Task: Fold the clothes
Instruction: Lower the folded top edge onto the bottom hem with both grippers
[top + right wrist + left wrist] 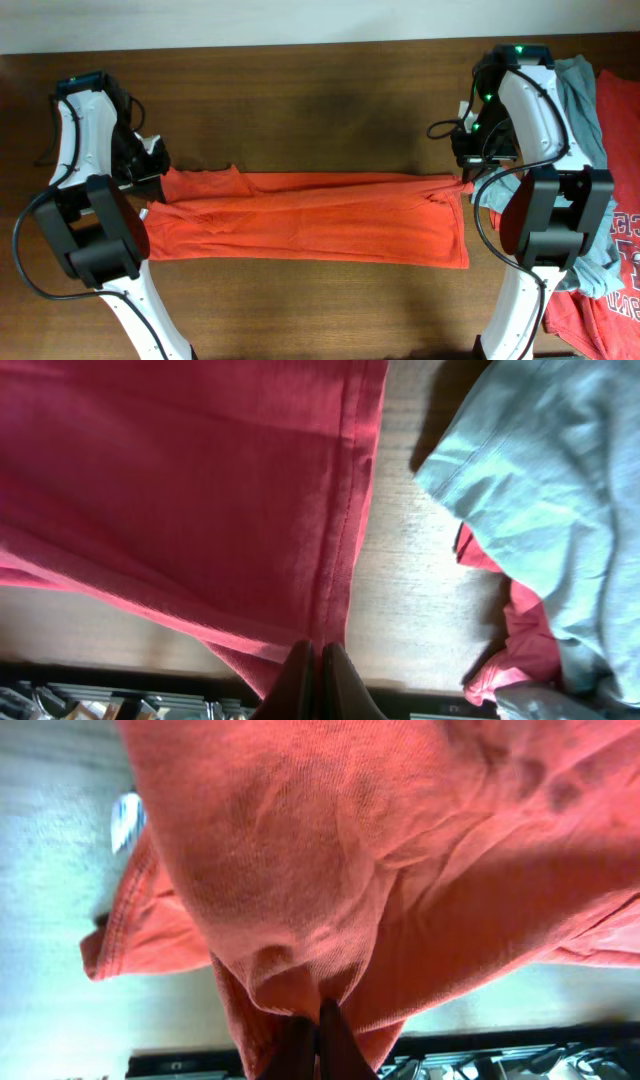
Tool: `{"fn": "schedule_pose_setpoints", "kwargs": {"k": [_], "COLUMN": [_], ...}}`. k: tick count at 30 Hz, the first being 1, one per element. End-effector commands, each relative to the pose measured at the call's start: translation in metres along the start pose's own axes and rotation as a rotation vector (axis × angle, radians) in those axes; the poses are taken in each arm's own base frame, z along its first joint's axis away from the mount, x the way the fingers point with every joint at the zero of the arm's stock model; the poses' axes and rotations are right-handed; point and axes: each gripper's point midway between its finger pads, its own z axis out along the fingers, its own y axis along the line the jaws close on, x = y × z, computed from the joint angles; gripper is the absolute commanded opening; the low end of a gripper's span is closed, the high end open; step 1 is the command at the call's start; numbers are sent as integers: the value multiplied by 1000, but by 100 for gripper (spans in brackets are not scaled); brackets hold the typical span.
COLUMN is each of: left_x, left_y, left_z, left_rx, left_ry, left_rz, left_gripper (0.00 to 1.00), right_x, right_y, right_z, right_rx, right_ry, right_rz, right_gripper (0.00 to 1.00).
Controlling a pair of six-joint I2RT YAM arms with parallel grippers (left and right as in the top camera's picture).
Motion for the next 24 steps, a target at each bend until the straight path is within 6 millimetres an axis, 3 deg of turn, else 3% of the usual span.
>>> {"fn": "schedule_pose_setpoints", "kwargs": {"k": [1, 12, 20, 24], "left_x": [12, 14, 15, 17], "left_y": [6, 8, 9, 9], "left_z": [-2, 21, 22, 23], "left_rx": [-26, -24, -27, -26], "left_ry": [6, 43, 51, 59], "left_rz": [-29, -32, -32, -33], "left_gripper": [1, 1, 7, 11], "right_x": [10, 28, 33, 34], "right_y": [0, 1, 2, 2], "right_z": [-2, 44, 55, 55], "right_rx": [-11, -40, -47, -47], "right_ry": [-3, 120, 150, 150], "right_rz": [5, 15, 18, 17], "right_gripper": [4, 4, 4, 16]}}
